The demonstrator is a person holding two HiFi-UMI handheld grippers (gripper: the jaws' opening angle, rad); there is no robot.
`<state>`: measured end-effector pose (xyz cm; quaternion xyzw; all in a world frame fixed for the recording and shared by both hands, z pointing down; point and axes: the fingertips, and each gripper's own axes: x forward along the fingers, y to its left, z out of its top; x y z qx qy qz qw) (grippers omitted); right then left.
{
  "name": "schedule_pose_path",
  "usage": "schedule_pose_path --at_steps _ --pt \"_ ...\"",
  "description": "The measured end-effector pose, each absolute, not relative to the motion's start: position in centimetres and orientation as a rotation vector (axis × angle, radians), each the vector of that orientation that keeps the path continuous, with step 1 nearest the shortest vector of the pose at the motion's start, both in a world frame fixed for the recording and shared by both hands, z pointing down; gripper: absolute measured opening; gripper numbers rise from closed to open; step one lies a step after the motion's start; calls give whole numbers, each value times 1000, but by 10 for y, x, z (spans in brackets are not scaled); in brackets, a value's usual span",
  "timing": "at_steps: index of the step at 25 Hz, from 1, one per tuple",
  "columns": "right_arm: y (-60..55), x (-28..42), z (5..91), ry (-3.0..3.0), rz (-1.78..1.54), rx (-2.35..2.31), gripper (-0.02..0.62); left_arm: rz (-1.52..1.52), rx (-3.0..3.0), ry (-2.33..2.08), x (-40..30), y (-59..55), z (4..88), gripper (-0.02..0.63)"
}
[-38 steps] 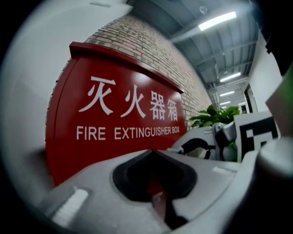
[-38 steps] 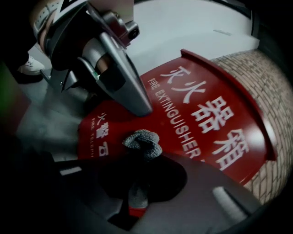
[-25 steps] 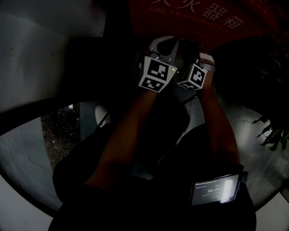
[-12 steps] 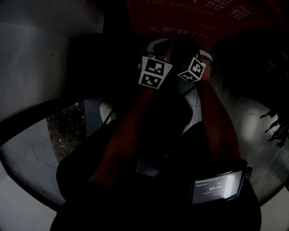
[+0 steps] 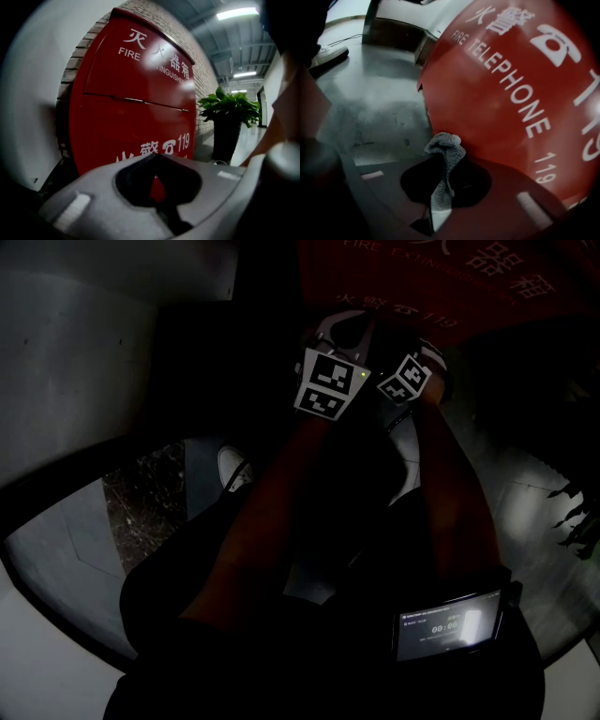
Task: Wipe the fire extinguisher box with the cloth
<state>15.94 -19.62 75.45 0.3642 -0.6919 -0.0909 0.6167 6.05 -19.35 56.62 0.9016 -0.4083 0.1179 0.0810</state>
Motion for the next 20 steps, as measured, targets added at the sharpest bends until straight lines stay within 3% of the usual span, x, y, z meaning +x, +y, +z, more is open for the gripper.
schedule_pose_path --at_steps 10,20 --pt "-184 131 726 -1690 -140 745 34 340 2637 -1306 32 -190 561 2" --pt "-189 100 496 -1856 -489 972 34 144 2896 -1254 60 -198 440 2"
